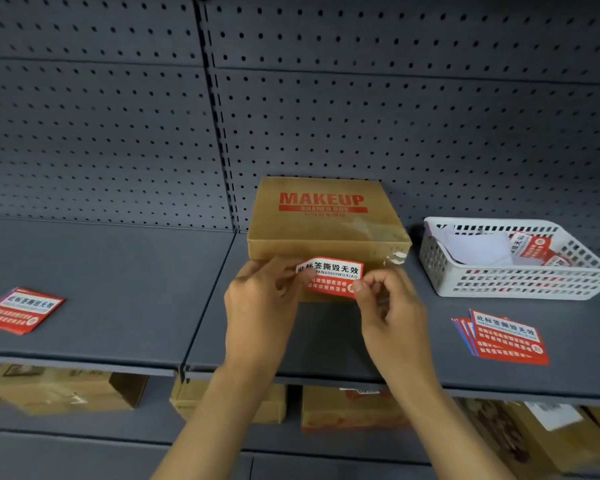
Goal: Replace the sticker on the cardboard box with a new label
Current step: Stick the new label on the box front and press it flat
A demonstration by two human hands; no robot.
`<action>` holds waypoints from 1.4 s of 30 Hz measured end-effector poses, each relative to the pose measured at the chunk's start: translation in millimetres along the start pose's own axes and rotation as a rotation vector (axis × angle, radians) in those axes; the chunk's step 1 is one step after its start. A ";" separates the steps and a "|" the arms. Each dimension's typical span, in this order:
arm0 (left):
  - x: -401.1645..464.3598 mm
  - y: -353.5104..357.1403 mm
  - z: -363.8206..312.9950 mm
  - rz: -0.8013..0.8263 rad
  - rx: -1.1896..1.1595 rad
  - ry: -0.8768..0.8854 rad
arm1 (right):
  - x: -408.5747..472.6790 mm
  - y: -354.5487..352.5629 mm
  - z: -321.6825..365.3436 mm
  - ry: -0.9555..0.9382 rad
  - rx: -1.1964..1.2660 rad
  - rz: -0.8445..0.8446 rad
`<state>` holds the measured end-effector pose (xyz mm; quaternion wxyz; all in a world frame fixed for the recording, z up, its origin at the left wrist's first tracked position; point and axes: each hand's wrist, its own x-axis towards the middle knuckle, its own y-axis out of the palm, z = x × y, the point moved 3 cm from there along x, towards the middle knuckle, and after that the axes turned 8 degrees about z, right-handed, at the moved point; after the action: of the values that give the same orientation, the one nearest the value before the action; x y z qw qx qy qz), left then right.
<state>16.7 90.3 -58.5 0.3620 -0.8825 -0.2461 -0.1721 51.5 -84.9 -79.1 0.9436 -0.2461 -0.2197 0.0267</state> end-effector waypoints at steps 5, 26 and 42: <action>-0.7 5.7 6.9 -0.017 0.029 0.040 | 3.0 4.6 -8.1 -0.004 0.006 -0.024; 1.0 14.4 18.3 -0.031 -0.270 -0.144 | 10.2 18.0 -21.5 0.047 0.052 -0.111; 1.9 15.6 19.7 -0.112 -0.203 -0.169 | 10.6 18.0 -22.9 0.064 -0.047 -0.189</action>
<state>29.4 95.5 -79.6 0.2387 -0.9108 -0.3057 -0.1414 72.0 -77.8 -101.4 0.9425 -0.2469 -0.2121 -0.0756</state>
